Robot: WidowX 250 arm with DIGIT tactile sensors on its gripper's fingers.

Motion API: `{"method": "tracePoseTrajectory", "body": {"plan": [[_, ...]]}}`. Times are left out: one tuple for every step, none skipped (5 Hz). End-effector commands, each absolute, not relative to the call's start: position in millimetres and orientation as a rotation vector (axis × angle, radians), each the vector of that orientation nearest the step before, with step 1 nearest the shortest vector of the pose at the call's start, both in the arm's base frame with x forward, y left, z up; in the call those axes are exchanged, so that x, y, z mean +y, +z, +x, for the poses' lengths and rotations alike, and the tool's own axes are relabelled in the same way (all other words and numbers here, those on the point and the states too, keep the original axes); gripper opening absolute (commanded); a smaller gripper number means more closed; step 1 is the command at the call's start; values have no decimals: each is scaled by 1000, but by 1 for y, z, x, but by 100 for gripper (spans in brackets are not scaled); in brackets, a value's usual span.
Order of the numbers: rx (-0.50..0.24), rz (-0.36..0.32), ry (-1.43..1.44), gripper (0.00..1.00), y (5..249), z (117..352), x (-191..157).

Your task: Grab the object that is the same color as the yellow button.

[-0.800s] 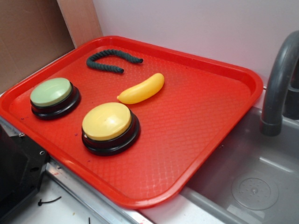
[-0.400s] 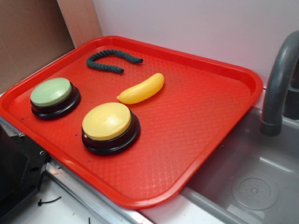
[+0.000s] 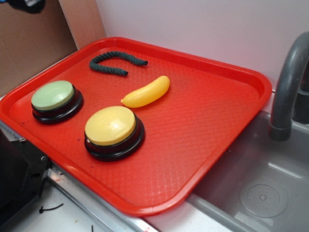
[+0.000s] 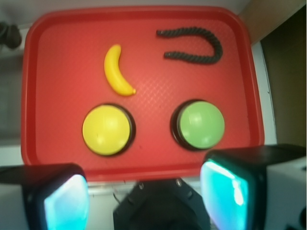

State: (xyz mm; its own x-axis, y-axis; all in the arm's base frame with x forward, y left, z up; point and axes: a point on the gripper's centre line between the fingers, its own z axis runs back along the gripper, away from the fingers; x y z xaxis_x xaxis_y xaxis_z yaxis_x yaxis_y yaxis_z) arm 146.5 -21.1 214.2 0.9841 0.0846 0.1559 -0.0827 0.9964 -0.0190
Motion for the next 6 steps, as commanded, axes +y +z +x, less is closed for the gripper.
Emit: {"method": "tracePoseTrajectory", "body": {"plan": [[-269,-79,156,100,171,208,-28],[-255,-113,187,100,151,230,-33],[-239,-60,205,100,125,251,-46],[-189,-18,193,100,86,268,-54],[-127,1,230,100,59,275,-53],[-91,35,230,100,39,276,-50]]}}
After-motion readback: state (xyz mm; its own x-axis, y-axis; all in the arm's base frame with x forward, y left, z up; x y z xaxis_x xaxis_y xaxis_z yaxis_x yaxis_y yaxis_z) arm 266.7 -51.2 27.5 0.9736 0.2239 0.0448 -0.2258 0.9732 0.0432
